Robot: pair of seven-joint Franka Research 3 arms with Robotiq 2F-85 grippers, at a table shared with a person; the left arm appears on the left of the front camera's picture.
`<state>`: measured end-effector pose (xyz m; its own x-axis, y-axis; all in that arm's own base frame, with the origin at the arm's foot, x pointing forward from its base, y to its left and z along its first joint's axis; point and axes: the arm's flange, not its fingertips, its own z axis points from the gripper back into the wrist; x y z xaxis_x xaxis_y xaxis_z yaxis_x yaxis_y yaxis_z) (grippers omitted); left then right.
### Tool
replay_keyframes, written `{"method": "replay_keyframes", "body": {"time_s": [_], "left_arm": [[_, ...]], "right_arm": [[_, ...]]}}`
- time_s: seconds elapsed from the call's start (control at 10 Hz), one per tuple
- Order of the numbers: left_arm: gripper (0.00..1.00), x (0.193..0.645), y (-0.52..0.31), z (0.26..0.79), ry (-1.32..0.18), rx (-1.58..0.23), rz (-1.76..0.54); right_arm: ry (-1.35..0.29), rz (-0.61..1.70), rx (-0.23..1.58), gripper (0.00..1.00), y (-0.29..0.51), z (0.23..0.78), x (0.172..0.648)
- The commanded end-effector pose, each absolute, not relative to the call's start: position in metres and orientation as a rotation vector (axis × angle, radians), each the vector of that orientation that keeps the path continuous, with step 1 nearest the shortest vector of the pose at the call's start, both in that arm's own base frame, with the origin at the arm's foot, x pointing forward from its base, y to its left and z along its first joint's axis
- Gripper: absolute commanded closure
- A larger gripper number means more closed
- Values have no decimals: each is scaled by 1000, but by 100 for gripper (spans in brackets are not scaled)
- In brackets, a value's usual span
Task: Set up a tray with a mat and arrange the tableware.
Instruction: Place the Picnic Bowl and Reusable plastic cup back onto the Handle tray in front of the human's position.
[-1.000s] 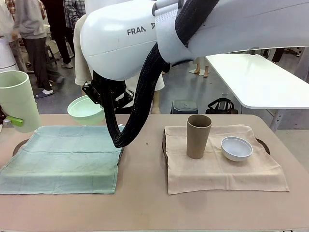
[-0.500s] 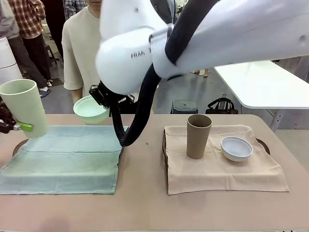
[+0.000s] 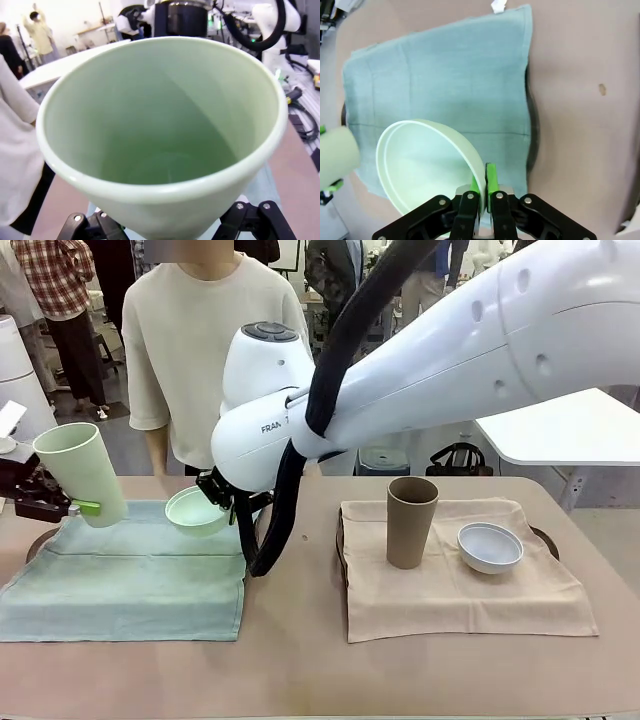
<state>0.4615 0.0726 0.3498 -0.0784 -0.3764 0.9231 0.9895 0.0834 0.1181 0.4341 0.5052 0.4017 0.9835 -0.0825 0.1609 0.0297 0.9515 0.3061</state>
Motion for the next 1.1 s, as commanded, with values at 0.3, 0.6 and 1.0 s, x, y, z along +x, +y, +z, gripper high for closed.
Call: {"method": "replay_keyframes", "body": {"time_s": [0.3,0.6,1.0], "left_arm": [[19,461,73,350,-1040,-801,-1360],[19,475,74,336,-1023,-787,-1380],[19,484,74,309,-987,-781,-1412]], "right_arm": [[-173,-57,308,96,505,402,434],[-138,-13,329,96,524,388,449],[-123,22,335,96,543,364,471]]}}
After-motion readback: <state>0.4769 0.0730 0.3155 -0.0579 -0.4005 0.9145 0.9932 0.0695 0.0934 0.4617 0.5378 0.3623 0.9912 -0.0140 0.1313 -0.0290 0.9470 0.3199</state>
